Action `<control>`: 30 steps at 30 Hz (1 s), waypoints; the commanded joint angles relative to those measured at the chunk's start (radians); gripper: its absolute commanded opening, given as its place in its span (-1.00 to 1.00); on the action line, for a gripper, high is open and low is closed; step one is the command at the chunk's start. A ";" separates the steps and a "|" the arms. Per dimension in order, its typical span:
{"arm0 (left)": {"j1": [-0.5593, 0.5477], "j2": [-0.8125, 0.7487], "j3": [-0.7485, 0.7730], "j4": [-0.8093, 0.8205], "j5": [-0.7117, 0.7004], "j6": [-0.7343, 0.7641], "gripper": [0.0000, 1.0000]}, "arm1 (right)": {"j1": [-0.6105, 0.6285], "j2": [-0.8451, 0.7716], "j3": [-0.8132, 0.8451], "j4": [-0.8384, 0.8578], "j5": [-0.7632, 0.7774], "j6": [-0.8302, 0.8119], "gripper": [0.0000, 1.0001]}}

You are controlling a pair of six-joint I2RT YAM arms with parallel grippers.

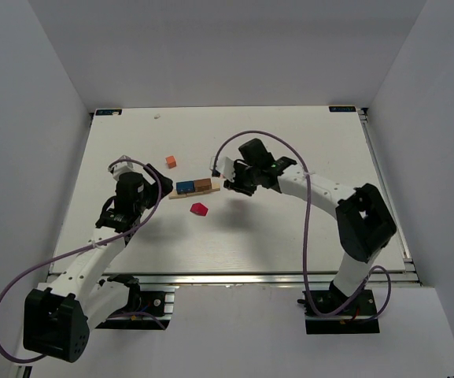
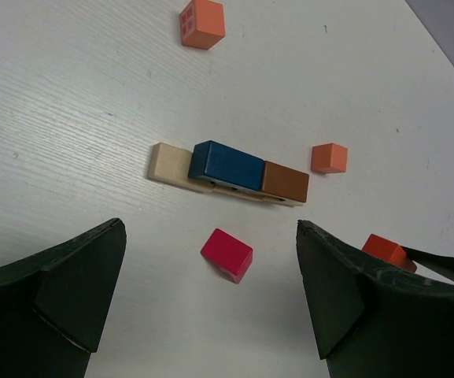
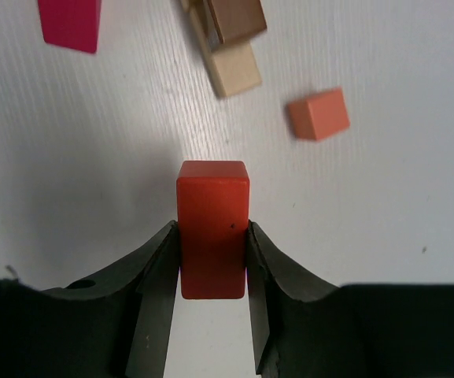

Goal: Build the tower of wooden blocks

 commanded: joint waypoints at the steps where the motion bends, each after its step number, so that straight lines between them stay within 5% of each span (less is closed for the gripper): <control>1: 0.007 -0.018 -0.007 -0.027 -0.063 0.003 0.96 | 0.039 0.060 0.126 -0.037 -0.026 -0.110 -0.51; 17: 0.011 -0.019 -0.059 -0.005 -0.100 -0.012 0.96 | 0.124 0.375 0.629 -0.235 -0.164 -0.288 -0.47; 30: 0.014 0.008 -0.071 0.013 -0.105 -0.008 0.96 | 0.150 0.516 0.798 -0.293 -0.194 -0.307 -0.48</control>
